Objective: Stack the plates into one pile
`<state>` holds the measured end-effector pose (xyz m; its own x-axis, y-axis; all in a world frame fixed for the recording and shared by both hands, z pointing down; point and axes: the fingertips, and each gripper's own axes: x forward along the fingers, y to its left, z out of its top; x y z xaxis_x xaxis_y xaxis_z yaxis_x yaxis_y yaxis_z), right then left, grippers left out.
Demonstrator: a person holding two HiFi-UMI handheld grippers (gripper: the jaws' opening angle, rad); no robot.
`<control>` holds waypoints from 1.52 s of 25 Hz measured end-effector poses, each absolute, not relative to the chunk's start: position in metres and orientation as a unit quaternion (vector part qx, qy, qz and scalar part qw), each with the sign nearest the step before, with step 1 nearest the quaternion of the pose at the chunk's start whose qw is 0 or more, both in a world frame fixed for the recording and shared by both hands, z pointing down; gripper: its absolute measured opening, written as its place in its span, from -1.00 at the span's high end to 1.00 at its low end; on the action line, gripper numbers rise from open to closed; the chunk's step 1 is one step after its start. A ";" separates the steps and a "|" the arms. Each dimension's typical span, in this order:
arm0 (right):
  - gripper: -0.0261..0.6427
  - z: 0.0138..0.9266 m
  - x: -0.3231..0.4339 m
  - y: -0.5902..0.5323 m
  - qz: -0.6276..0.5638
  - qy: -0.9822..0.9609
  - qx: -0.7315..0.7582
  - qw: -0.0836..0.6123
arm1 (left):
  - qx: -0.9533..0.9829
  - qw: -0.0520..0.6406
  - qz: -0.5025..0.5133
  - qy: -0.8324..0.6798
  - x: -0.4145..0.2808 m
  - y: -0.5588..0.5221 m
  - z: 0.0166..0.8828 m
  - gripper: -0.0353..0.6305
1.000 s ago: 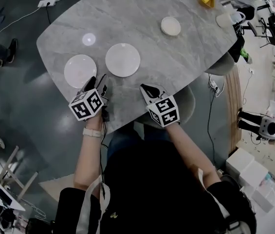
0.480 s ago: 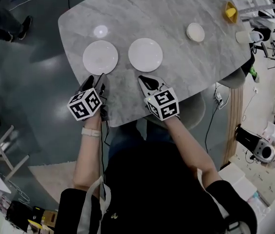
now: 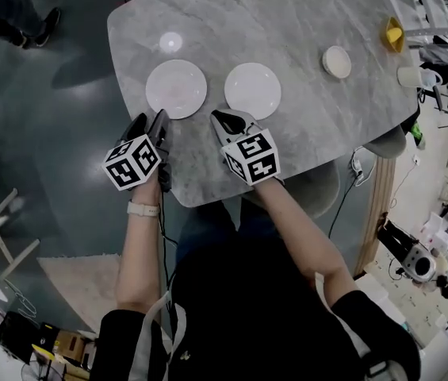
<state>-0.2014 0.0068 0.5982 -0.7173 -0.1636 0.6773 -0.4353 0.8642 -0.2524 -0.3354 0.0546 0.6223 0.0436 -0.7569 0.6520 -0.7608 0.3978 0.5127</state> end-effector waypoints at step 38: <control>0.88 0.643 -0.254 -0.010 0.177 -0.896 0.152 0.378 | 0.569 0.468 0.036 -0.675 -0.353 0.018 0.637 0.23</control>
<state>-0.2544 -0.0099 0.6433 -0.6685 -0.1390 0.7306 -0.4058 0.8914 -0.2017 -0.3530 0.0179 0.6375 0.0864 -0.7349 0.6727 -0.8024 0.3489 0.4842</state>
